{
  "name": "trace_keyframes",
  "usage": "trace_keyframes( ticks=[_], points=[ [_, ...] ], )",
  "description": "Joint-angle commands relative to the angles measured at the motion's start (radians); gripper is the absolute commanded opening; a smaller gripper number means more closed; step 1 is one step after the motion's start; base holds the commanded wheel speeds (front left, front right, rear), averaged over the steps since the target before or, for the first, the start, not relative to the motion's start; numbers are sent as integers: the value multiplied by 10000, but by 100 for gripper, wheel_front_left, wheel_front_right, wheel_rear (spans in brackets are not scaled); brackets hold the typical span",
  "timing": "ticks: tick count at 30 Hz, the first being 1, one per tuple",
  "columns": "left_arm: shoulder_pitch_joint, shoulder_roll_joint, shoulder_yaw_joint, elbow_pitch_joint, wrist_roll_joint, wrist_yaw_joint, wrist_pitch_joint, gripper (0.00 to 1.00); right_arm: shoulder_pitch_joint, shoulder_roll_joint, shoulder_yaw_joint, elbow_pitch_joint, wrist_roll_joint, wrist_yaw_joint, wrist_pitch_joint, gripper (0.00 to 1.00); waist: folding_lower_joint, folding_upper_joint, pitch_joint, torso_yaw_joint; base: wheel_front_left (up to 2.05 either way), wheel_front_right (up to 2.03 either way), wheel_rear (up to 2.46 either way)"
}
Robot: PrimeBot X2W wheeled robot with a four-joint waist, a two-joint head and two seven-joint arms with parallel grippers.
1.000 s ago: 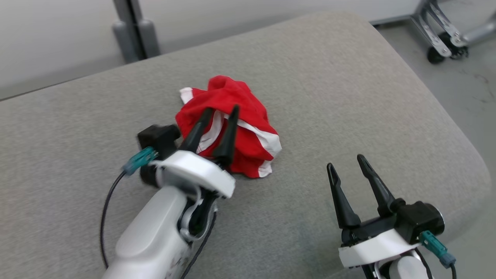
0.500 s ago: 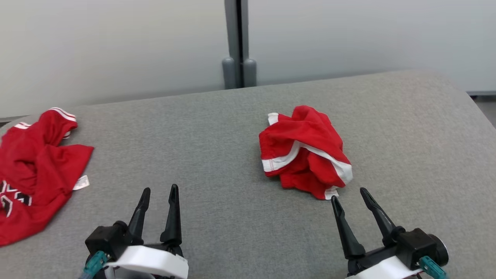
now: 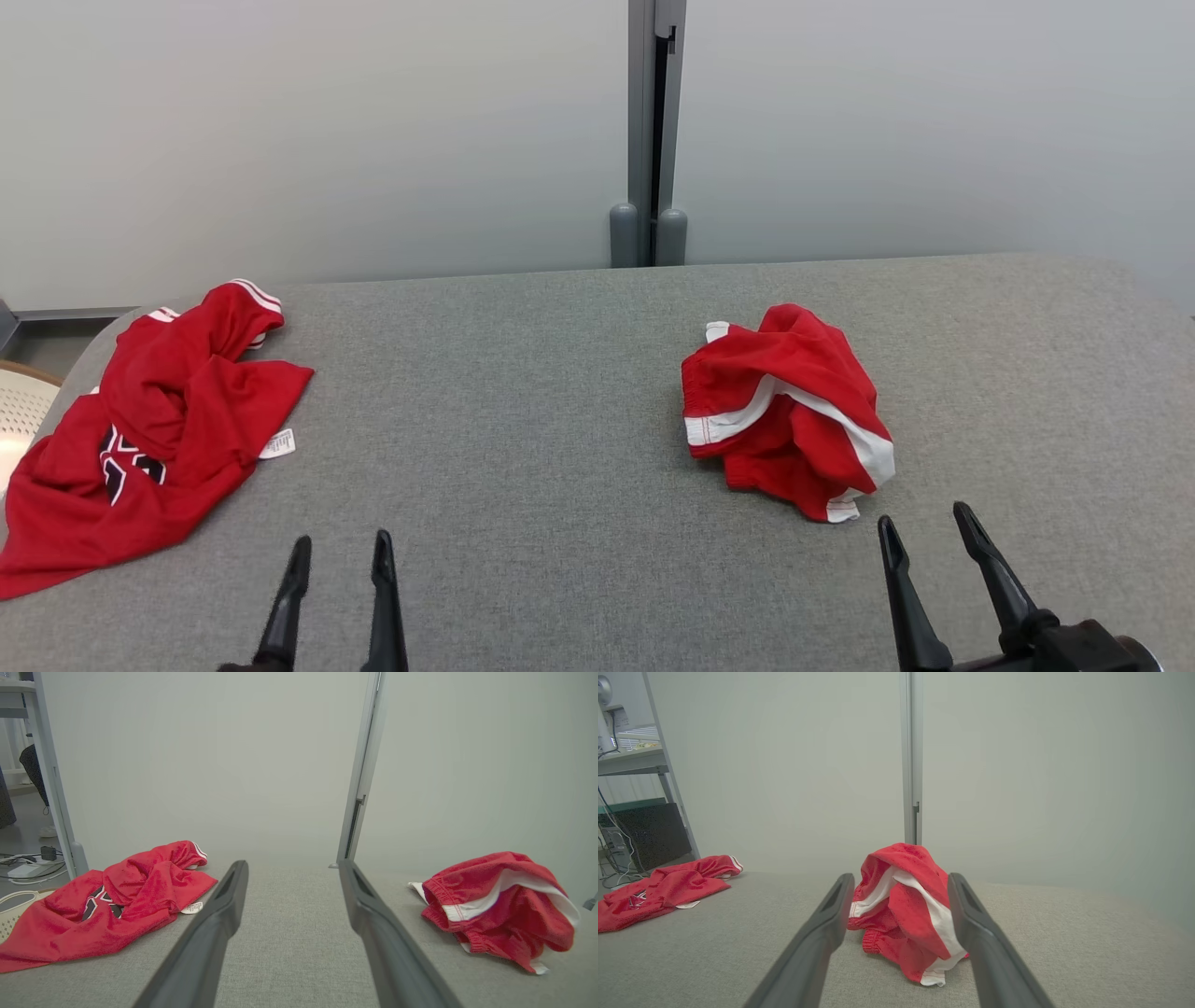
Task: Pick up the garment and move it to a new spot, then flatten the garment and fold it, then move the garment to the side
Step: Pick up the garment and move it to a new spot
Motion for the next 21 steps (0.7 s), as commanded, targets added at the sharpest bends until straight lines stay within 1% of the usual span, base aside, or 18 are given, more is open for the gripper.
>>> trace_keyframes(
  ticks=[1,6,8,9,10,14,16,21],
  points=[
    [211,30,-145,90,254,-76,-4,100,175,-83,-3,49,-6,-15,-12,100,0,0,10,6,0,0,0],
    [358,37,-418,275,653,96,-4,100,197,-65,3,162,42,-15,-12,100,0,0,59,10,0,0,0],
    [350,34,-508,320,785,220,-4,100,138,-33,42,195,75,-14,-12,100,0,0,80,14,0,0,0],
    [283,37,-553,343,935,357,-5,100,78,-12,119,231,90,-14,-12,100,0,0,96,20,0,0,0],
    [283,37,-553,343,935,357,-5,100,78,-12,119,231,90,-14,-12,100,0,0,96,20,0,0,0],
    [134,36,-458,333,789,620,-5,100,-22,6,143,313,32,-14,-12,100,0,0,95,25,0,0,0],
    [90,36,-425,335,693,652,-5,100,-88,24,125,324,14,-14,-12,100,0,0,97,32,0,0,0],
    [63,36,-422,441,685,554,-5,100,-118,55,141,330,95,-14,-12,100,0,0,98,23,0,0,0]
  ],
)
